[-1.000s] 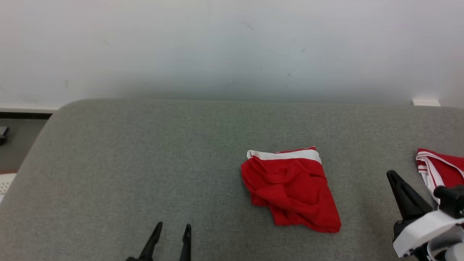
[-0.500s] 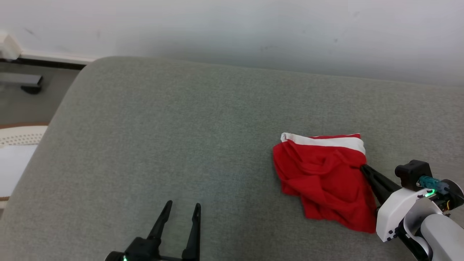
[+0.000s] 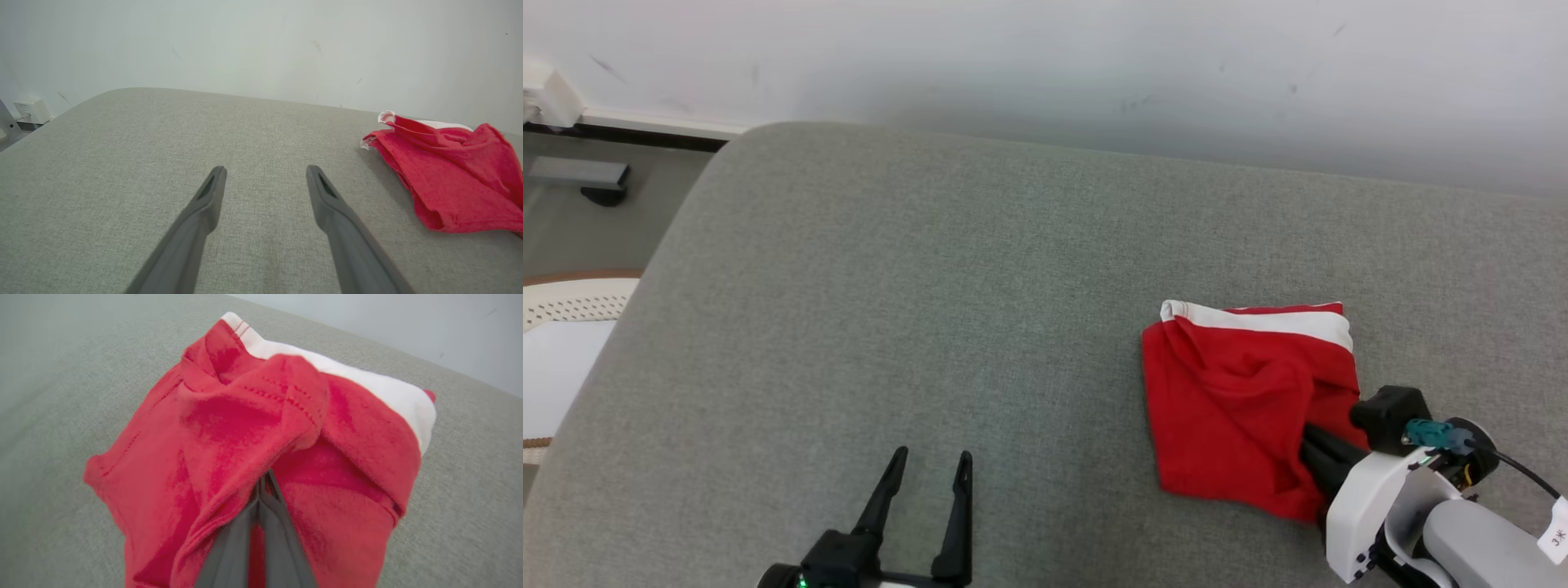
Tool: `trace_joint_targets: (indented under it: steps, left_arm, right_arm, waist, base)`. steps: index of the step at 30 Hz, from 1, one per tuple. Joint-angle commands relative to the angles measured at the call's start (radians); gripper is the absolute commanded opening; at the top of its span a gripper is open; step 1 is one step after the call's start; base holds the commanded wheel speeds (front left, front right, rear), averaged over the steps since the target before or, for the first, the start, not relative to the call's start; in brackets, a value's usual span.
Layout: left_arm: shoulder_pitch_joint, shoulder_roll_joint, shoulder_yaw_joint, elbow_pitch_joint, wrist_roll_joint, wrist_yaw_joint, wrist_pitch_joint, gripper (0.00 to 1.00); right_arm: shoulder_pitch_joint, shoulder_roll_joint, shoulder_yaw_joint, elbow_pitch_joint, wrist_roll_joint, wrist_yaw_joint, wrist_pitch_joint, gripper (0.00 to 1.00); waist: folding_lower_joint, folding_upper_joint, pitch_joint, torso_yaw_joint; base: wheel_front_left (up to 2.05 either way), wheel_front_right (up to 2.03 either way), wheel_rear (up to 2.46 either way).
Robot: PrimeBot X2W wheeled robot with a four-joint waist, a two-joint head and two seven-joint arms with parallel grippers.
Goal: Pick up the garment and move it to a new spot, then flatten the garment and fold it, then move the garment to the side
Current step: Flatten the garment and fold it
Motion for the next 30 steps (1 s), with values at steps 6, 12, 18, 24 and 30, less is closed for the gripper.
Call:
trace_joint_targets:
  steps: [6, 12, 18, 24, 30]
  left_arm:
    - [-0.001, 0.003, 0.000, 0.005, -0.016, 0.005, -0.001, 1.00]
    - [0.019, 0.003, -0.002, 0.013, -0.020, 0.005, -0.001, 1.00]
    - [0.044, 0.003, 0.002, 0.018, -0.021, 0.007, -0.001, 1.00]
    - [0.078, 0.003, 0.022, 0.031, -0.009, -0.002, -0.001, 1.00]
    - [0.115, 0.012, 0.057, 0.036, 0.003, -0.011, -0.001, 1.00]
  right_arm:
    - [-0.035, -0.022, 0.134, -0.090, 0.077, 0.000, -0.012, 0.00]
    - [-0.047, -0.009, 0.269, -0.125, 0.101, 0.000, 0.007, 0.00]
    - [-0.011, 0.022, 0.309, -0.127, 0.116, 0.000, -0.027, 0.00]
    - [0.036, -0.003, 0.216, -0.120, 0.128, 0.000, -0.133, 0.15]
    - [0.130, -0.071, 0.024, -0.141, 0.099, 0.000, -0.178, 1.00]
  waist:
    - [-0.0001, 0.0000, -0.018, -0.006]
    - [-0.0001, 0.0000, -0.052, -0.010]
    - [-0.0001, 0.0000, -0.103, -0.028]
    - [-0.0001, 0.0000, -0.172, -0.065]
    - [-0.0001, 0.0000, -0.215, -0.110]
  base:
    - [0.00, 0.00, 0.00]
    - [0.00, 0.00, 0.00]
    - [0.00, 0.00, 0.00]
    - [0.00, 0.00, 0.00]
    - [0.00, 0.00, 0.00]
